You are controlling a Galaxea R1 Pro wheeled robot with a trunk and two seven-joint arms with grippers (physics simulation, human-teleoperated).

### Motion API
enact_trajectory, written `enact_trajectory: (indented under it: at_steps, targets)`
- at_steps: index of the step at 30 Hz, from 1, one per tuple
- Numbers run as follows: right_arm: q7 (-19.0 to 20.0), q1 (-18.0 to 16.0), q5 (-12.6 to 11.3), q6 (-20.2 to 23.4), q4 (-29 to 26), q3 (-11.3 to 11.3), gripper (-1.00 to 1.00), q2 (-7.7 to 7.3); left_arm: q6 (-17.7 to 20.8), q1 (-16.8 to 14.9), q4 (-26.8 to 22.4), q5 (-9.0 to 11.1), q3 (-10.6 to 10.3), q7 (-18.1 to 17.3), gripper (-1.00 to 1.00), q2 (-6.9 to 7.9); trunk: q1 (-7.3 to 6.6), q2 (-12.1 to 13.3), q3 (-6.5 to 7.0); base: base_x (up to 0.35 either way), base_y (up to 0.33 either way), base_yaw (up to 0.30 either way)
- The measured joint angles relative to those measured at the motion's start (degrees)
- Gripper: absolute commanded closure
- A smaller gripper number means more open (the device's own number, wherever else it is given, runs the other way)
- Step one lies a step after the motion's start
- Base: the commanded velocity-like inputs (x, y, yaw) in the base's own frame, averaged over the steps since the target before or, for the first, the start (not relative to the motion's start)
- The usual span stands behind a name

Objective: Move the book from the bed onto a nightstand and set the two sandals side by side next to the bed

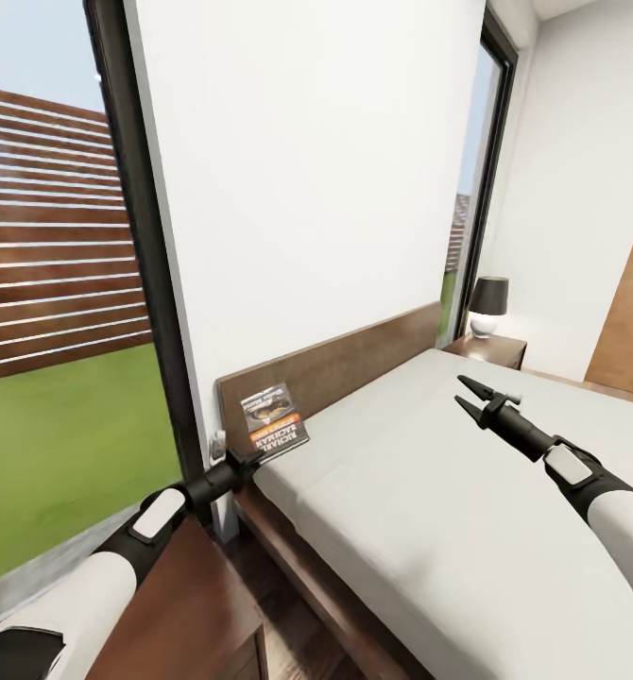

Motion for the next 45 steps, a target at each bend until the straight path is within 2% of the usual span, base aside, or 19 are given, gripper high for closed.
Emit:
enact_trajectory:
  at_steps: [4,13,22,26,30,32,45]
  targets:
    - [-0.03,0.00,0.03,0.00,0.05,0.02,-1.00,0.04,3.20,0.96,0.10,0.13,0.02,0.06,1.00,0.44,0.00,0.00,0.00,0.000,0.000,0.000]
    - [-0.17,0.00,0.13,0.00,0.70,0.09,-1.00,0.08,7.87,3.16,0.39,0.16,0.07,0.27,1.00,1.90,0.00,0.00,0.00,0.000,0.000,0.000]
    - [-0.13,0.00,0.14,-0.01,2.35,-0.03,-1.00,0.08,8.47,3.84,3.88,-0.04,0.08,0.53,1.00,3.97,0.00,0.00,0.00,0.000,0.000,0.000]
    - [-0.13,0.00,0.14,-0.01,2.55,-0.06,-1.00,0.08,8.49,4.12,6.27,-0.25,0.12,0.51,1.00,4.33,0.00,0.00,0.00,0.000,0.000,0.000]
    - [-0.13,0.00,0.14,-0.01,2.61,-0.06,-1.00,0.08,8.63,4.22,8.26,0.04,0.49,0.47,1.00,4.73,0.00,0.00,0.00,0.000,0.000,0.000]
    - [-0.13,0.00,0.17,-0.01,2.63,-0.05,-1.00,0.08,8.71,4.25,8.88,0.48,0.57,0.30,1.00,5.38,0.00,0.00,0.00,0.000,0.000,0.000]
    - [-0.13,0.07,0.16,-0.01,2.68,0.04,-1.00,0.16,8.76,4.26,9.09,0.64,0.65,0.11,1.00,5.73,0.00,0.00,0.00,0.000,0.000,0.002]
